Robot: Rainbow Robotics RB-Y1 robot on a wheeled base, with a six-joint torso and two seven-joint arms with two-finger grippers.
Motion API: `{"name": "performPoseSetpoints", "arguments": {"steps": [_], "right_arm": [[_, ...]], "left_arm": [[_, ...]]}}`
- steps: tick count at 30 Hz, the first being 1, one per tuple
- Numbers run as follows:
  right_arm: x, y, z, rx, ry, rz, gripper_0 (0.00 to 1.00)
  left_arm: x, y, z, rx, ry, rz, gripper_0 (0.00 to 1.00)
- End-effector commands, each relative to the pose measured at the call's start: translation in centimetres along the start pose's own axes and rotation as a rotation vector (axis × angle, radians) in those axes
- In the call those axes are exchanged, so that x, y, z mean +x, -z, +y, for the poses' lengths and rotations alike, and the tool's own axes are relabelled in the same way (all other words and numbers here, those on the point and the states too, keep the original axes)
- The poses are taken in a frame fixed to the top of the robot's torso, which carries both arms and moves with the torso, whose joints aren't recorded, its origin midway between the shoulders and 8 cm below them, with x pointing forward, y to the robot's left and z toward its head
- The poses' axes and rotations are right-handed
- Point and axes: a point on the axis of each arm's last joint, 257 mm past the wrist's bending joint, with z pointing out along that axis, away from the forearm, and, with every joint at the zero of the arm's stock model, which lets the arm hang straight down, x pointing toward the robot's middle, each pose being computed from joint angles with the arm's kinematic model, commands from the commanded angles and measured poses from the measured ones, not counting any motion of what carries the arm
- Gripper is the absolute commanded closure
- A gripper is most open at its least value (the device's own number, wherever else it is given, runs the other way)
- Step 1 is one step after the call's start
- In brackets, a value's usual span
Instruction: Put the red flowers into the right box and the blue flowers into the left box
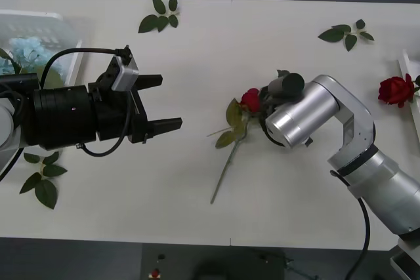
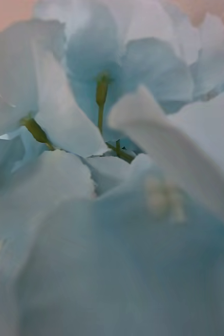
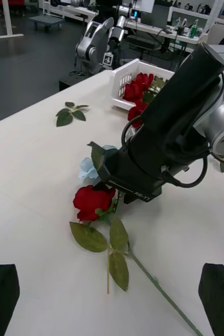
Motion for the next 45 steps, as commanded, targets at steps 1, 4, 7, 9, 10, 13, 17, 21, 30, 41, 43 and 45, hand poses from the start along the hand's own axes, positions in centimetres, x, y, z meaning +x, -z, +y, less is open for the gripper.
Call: {"name": "performPoseSetpoints", "arguments": {"steps": [1, 4, 7, 9, 10, 13, 17, 21, 30, 41, 43, 45], "right_arm": [[-1.4, 0.2, 1.4, -0.023, 0.059, -0.027, 0.50], [-1.5, 0.1, 1.4, -0.022, 0.068, -0.030, 0.75], [-1.6, 0.1, 1.3, -0.020, 0.070, -0.033, 0.91], [-1.8, 0.1, 1.3, -0.021, 0.069, -0.035, 0.98], [-1.8, 0.1, 1.4, -0.021, 0.069, -0.035, 1.00], [-2.1, 0.4, 2.0, -0.033, 0.065, -0.038, 1.00], [-2.7, 1.2, 3.0, -0.058, 0.068, -0.043, 1.00], [-3.4, 3.0, 4.9, -0.106, 0.086, -0.046, 1.00], [-5.0, 8.9, 8.8, -0.199, 0.185, -0.027, 1.00], [-11.7, 11.9, 5.8, -0.082, 0.522, -0.087, 1.00], [-12.8, 11.8, 5.4, -0.070, 0.565, -0.093, 1.00], [-13.3, 11.7, 5.5, -0.071, 0.596, -0.097, 1.00]], "left_arm": [[-1.9, 0.1, -0.3, 0.002, -0.068, -0.038, 0.00], [-1.9, 0.1, -0.3, 0.002, -0.068, -0.038, 0.00], [-1.9, 0.1, -0.3, 0.002, -0.068, -0.038, 0.00], [-1.9, 0.1, -0.3, 0.002, -0.068, -0.038, 0.00], [-1.9, 0.1, -0.3, 0.002, -0.068, -0.038, 0.00], [-1.9, 0.1, -0.3, 0.002, -0.068, -0.038, 0.00], [-1.9, 0.1, -0.3, 0.002, -0.068, -0.038, 0.00], [-1.9, 0.1, -0.3, 0.002, -0.068, -0.038, 0.00], [-1.9, 0.1, -0.3, 0.002, -0.068, -0.038, 0.00], [-1.9, 0.1, -0.3, 0.002, -0.068, -0.038, 0.00], [-1.9, 0.1, -0.3, 0.002, -0.068, -0.038, 0.00], [-1.9, 0.1, -0.3, 0.002, -0.068, -0.038, 0.00]]}}
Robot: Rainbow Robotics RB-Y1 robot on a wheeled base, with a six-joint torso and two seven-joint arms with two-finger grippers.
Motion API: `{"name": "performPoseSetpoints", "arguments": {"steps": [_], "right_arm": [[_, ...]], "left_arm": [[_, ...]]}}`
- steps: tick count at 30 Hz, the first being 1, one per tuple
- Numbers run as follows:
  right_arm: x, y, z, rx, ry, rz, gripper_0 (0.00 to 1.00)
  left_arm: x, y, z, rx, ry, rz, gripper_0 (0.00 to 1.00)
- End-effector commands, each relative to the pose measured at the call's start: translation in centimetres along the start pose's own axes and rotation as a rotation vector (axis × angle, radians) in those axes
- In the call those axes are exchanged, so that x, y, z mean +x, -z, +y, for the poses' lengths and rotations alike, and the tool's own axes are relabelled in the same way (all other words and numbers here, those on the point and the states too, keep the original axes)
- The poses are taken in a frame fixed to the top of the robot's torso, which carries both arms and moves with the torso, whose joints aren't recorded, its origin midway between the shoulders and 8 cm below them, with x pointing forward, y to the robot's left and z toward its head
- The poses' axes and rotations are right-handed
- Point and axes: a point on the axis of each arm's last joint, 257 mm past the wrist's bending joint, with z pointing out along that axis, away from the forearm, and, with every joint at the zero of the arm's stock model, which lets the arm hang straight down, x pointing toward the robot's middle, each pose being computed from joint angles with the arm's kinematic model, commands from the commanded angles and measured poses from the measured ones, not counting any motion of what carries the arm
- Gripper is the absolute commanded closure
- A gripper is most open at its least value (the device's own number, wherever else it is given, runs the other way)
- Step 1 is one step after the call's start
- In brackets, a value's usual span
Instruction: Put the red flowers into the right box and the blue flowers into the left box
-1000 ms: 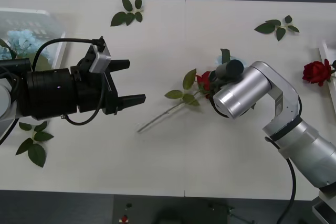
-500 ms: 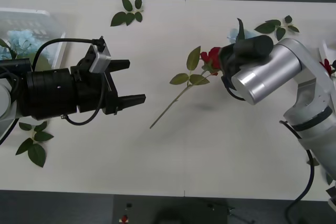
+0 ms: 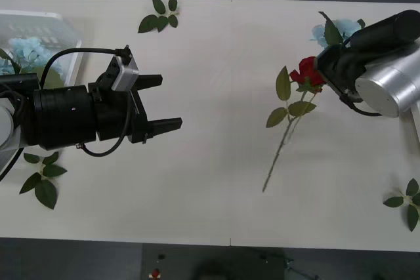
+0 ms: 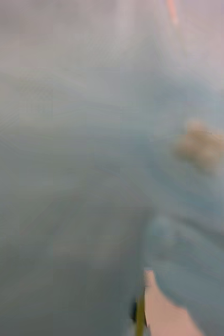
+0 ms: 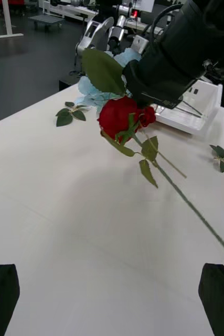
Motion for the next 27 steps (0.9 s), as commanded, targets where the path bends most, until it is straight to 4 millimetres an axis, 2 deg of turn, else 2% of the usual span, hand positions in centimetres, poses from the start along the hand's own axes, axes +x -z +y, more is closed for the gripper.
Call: {"name": "performPoseSetpoints", "arguments": {"steps": [1, 4, 7, 9, 11, 18, 22, 24, 27], "right_arm": [[-1.8, 0.5, 0.9, -0.031, 0.100, -0.026, 0.98], [-1.9, 0.3, 1.1, -0.042, 0.098, -0.029, 0.75], [-2.0, 0.3, 1.4, -0.052, 0.106, -0.034, 0.46], [-2.0, 0.3, 1.4, -0.052, 0.107, -0.034, 0.39], [-2.1, 0.3, 1.4, -0.051, 0.111, -0.035, 0.36], [-2.0, 0.4, 1.3, -0.050, 0.117, -0.033, 0.35], [-2.0, 0.4, 0.4, -0.014, 0.123, -0.028, 0.35], [-2.0, 0.9, -0.7, 0.024, 0.142, -0.015, 0.35], [-1.6, 1.7, -1.9, 0.050, 0.261, 0.001, 0.35]], "left_arm": [[-1.9, 0.1, -0.3, 0.002, -0.068, -0.038, 0.00], [-1.9, 0.1, -0.3, 0.002, -0.068, -0.038, 0.00], [-1.9, 0.1, -0.3, 0.002, -0.068, -0.038, 0.00], [-1.9, 0.1, -0.3, 0.002, -0.068, -0.038, 0.00], [-1.9, 0.1, -0.3, 0.002, -0.068, -0.038, 0.00], [-1.9, 0.1, -0.3, 0.002, -0.068, -0.038, 0.00], [-1.9, 0.1, -0.3, 0.002, -0.068, -0.038, 0.00], [-1.9, 0.1, -0.3, 0.002, -0.068, -0.038, 0.00], [-1.9, 0.1, -0.3, 0.002, -0.068, -0.038, 0.00]]}}
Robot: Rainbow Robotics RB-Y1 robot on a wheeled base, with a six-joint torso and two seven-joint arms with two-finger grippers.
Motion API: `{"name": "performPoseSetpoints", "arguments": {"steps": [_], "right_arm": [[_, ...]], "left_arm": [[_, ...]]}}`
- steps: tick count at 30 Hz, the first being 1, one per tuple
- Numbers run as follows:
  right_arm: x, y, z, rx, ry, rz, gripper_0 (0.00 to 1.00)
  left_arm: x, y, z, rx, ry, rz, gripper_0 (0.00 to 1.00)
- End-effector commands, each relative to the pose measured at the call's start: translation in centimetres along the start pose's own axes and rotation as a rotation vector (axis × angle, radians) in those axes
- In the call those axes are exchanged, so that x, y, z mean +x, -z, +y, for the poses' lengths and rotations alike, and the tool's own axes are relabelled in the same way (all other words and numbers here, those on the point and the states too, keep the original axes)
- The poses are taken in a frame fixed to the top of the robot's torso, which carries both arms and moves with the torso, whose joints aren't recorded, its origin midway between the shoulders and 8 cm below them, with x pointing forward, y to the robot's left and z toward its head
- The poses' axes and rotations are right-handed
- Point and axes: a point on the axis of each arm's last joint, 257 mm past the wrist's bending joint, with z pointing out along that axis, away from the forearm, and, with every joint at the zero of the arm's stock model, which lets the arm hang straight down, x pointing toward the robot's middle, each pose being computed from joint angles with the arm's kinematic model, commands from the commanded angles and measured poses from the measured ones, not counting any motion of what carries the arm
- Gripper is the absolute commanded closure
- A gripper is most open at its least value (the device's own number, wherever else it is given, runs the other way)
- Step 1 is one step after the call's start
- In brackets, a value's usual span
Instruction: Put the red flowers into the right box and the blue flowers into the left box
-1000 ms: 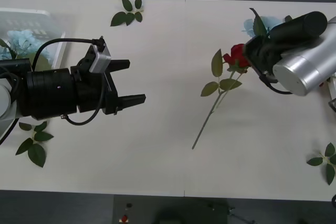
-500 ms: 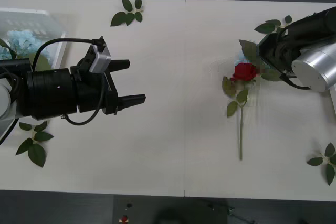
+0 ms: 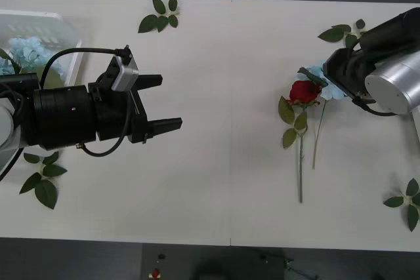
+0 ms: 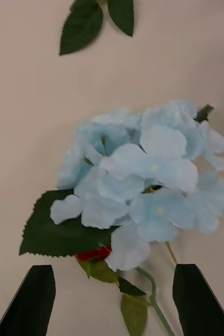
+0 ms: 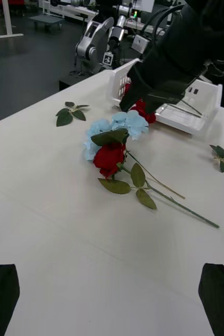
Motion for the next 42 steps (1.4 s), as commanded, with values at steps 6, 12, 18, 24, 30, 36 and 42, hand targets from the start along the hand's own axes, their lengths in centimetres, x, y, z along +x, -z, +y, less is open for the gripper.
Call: {"name": "performPoseSetpoints", "arguments": {"steps": [6, 12, 18, 24, 30, 36, 42], "right_arm": [[-0.3, 2.6, -3.3, 0.030, 0.321, -0.033, 0.35], [-0.6, 0.7, -6.6, 0.082, 0.429, -0.058, 0.35], [-1.3, -1.7, -7.9, 0.079, 0.493, -0.058, 0.35], [-1.1, -3.7, -8.9, 0.084, 0.546, -0.045, 0.35], [-0.2, -5.4, -7.9, 0.069, 0.588, -0.046, 0.35], [1.2, -6.6, -5.8, 0.053, 0.593, -0.041, 0.35], [2.1, -7.8, -4.7, 0.054, 0.583, -0.039, 0.35]], "left_arm": [[-1.9, 0.1, -0.3, 0.002, -0.068, -0.038, 0.00], [-1.9, 0.1, -0.3, 0.002, -0.068, -0.038, 0.00], [-1.9, 0.1, -0.3, 0.002, -0.068, -0.038, 0.00], [-1.9, 0.1, -0.3, 0.002, -0.068, -0.038, 0.00], [-1.9, 0.1, -0.3, 0.002, -0.068, -0.038, 0.00], [-1.9, 0.1, -0.3, 0.002, -0.068, -0.038, 0.00], [-1.9, 0.1, -0.3, 0.002, -0.068, -0.038, 0.00]]}}
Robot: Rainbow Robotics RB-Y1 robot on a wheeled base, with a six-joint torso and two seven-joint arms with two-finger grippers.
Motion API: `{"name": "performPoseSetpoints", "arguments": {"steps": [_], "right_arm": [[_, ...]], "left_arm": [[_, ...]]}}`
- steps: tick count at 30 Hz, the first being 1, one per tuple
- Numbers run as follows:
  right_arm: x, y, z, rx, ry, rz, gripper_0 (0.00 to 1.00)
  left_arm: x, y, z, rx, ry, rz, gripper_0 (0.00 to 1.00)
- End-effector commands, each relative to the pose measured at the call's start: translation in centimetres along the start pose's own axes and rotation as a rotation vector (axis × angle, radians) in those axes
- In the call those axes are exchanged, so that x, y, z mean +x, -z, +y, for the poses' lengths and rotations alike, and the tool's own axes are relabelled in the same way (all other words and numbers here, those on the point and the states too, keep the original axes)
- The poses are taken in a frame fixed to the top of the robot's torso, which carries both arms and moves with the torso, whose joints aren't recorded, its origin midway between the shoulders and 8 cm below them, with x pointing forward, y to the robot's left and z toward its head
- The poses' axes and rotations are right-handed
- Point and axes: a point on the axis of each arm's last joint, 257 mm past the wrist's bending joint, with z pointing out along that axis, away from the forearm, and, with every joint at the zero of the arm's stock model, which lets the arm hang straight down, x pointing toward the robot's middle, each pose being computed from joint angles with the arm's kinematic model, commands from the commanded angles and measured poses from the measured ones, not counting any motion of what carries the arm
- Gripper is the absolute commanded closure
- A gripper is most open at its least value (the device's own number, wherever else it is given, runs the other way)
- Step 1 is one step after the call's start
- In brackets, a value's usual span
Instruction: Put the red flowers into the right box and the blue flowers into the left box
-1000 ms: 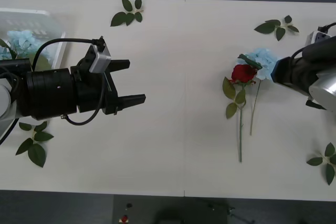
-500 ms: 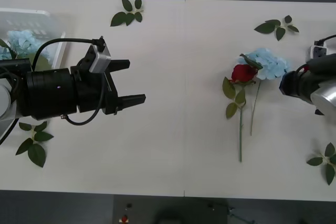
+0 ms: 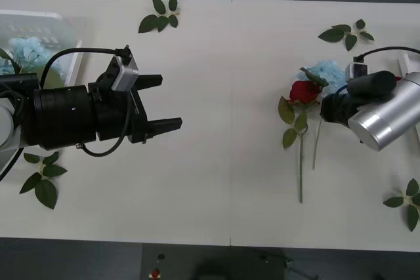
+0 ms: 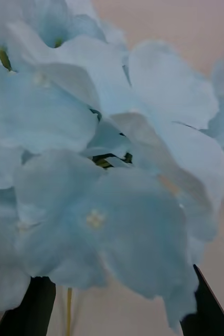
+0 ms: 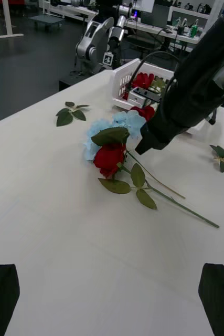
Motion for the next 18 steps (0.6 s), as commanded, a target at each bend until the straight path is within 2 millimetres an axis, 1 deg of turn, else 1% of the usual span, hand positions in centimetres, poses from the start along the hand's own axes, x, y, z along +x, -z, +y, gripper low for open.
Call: {"name": "performPoseSetpoints", "arguments": {"steps": [1, 4, 9, 11, 14, 15, 18], "right_arm": [[-1.9, 0.1, 1.1, -0.010, 0.022, -0.039, 0.35], [-1.9, -0.2, 1.1, -0.002, 0.026, -0.046, 0.35], [-1.0, -1.4, 1.1, -0.004, 0.042, -0.044, 0.36], [-1.0, -1.8, 1.1, -0.007, 0.039, -0.050, 0.37], [-1.1, -2.2, 1.2, -0.006, 0.040, -0.061, 0.39], [-1.2, -2.4, 1.4, -0.010, 0.037, -0.063, 0.41], [-0.9, -2.8, 1.6, -0.016, 0.029, -0.060, 0.43]], "left_arm": [[-1.9, 0.1, -0.3, 0.002, -0.068, -0.038, 0.00], [-1.9, 0.1, -0.3, 0.002, -0.068, -0.038, 0.00], [-1.9, 0.1, -0.3, 0.002, -0.068, -0.038, 0.00], [-1.9, 0.1, -0.3, 0.002, -0.068, -0.038, 0.00], [-1.9, 0.1, -0.3, 0.002, -0.068, -0.038, 0.00], [-1.9, 0.1, -0.3, 0.002, -0.068, -0.038, 0.00], [-1.9, 0.1, -0.3, 0.002, -0.068, -0.038, 0.00]]}}
